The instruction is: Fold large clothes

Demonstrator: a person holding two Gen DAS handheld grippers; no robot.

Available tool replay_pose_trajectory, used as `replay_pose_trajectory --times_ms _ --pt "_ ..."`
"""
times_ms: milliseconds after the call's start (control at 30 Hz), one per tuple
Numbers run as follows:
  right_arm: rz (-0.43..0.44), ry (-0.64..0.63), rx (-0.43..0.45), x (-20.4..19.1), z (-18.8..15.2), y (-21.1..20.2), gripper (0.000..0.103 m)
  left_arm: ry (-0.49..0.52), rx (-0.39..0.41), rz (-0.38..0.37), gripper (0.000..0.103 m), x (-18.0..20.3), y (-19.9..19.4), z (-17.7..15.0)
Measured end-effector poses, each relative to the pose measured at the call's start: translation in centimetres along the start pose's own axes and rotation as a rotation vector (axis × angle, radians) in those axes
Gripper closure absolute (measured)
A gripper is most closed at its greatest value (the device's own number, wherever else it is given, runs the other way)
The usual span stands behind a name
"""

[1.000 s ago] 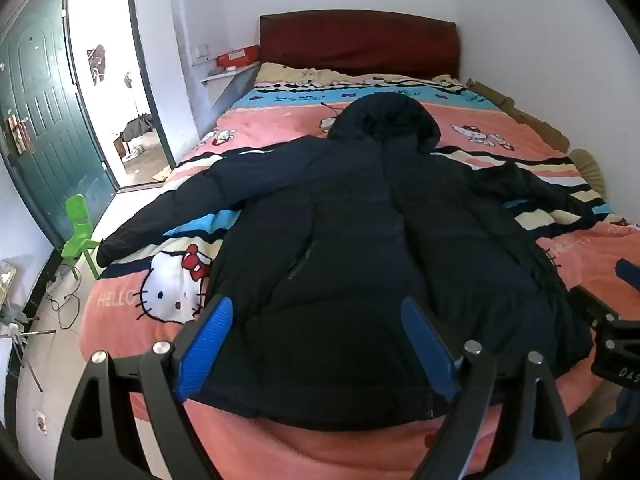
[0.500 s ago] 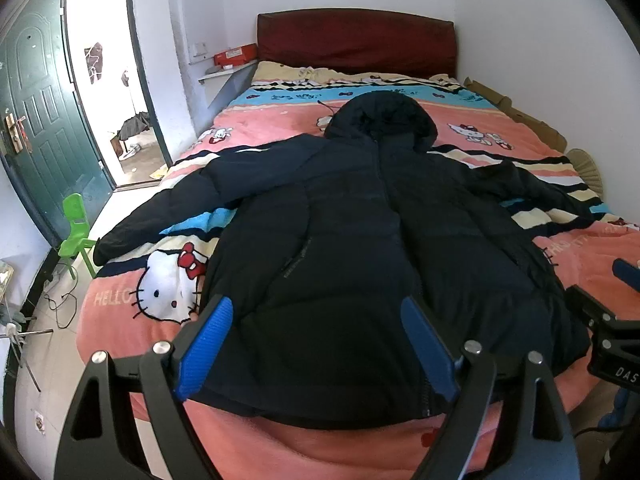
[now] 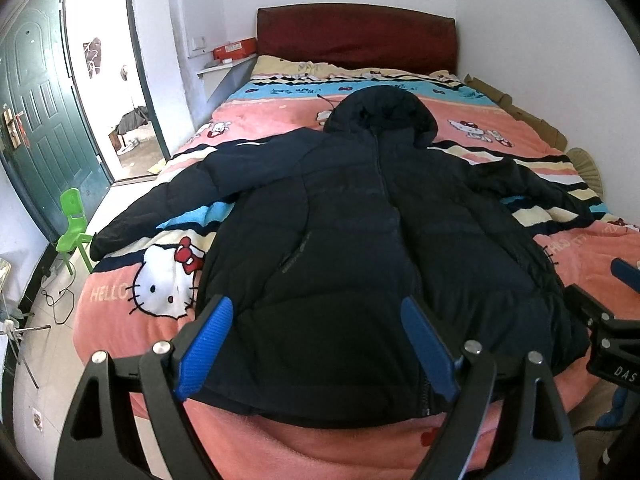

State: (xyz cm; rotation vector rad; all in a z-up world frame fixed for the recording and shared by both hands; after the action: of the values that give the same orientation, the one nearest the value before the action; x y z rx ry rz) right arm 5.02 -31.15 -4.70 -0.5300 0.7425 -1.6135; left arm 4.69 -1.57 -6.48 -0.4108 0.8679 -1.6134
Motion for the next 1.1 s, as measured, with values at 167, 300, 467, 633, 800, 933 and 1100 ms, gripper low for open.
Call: replay_pose_trajectory --times_ms 167,300,467,633,800,933,1100 --pt "0.0 -0.003 -0.003 -0.1 -0.1 0.3 0.001 -0.01 -0.011 -0.013 0.016 -0.6 0.4 0.0" --pt "0.001 -0.002 -0.005 -0.1 -0.1 0.3 0.001 -0.012 -0.038 -0.016 0.016 -0.6 0.7 -0.1" --pt "0.001 -0.004 -0.008 -0.1 0.0 0.5 0.001 -0.008 -0.05 -0.021 0.016 -0.4 1.0 -0.2" --pt "0.003 -0.003 -0.018 0.0 0.0 1.2 0.001 -0.014 -0.033 -0.029 0.016 -0.7 1.0 0.0" --pt "0.006 0.0 -0.027 0.2 0.1 1.7 0.001 -0.009 -0.002 -0.032 0.016 -0.4 1.0 0.3" --pt "0.013 -0.006 -0.034 0.0 0.2 2.1 0.001 0.006 -0.001 -0.049 0.016 0.0 1.3 0.5" --pt "0.022 -0.02 -0.039 -0.5 0.4 2.6 0.001 0.011 -0.027 -0.058 0.016 0.0 2.1 0.4"
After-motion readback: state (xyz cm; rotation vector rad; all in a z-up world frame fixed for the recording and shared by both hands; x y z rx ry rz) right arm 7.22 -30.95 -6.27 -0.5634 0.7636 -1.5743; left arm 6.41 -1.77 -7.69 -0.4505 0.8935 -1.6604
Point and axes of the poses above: each gripper's, at about its wrist camera, not at the fingertips, and y roughly the way its jaws point, x to its right, z to its top, the point moved 7 cm from there along y, roughly the way its jaws point, and after that the axes turned 13 degrees about y, right-handed, at the moved point
